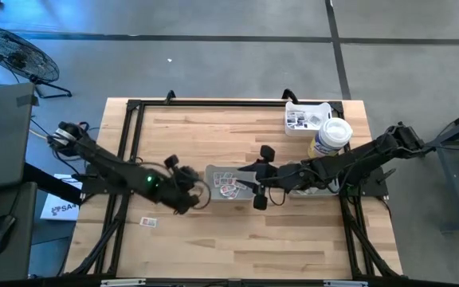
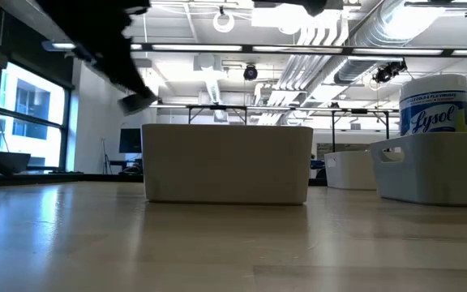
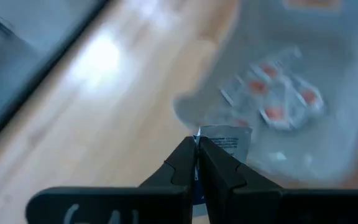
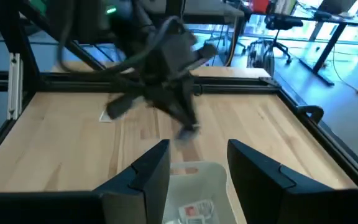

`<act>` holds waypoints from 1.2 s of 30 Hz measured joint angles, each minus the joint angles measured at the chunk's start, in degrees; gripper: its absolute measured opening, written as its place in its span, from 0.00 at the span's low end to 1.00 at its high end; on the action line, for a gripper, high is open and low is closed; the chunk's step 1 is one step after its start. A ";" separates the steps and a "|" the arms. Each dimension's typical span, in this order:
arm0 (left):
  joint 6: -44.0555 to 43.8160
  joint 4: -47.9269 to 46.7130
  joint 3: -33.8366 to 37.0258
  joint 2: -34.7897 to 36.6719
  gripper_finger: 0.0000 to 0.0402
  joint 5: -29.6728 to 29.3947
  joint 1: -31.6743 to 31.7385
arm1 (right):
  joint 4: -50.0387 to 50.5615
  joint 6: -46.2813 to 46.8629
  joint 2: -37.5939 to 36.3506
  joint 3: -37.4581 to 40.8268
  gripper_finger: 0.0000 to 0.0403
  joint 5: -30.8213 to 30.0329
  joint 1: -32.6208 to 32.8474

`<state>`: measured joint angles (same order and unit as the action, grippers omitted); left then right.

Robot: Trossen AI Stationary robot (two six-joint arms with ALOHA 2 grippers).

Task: Pick & Place First Aid Supplies
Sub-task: Put the blue pad into the white bin

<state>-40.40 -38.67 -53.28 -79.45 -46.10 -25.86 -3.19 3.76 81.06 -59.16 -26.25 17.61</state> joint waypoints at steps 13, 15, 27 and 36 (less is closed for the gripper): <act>23.79 18.13 0.67 4.12 0.04 7.59 16.61 | -4.90 -3.56 0.74 0.00 0.38 -0.61 -2.22; 26.04 20.11 1.18 4.12 0.04 11.08 19.01 | -4.51 -4.05 1.94 0.00 0.38 -1.85 -3.10; 37.23 26.04 1.77 5.20 0.04 14.33 30.32 | -5.45 -1.73 8.72 0.00 0.38 3.39 -17.19; 53.86 37.66 1.75 5.28 0.04 19.45 35.54 | -12.72 -0.26 11.81 -0.01 0.41 23.15 -30.98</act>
<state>13.46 -1.00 -51.53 -74.17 -26.65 9.68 -15.91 3.50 92.87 -59.16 -3.11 -13.37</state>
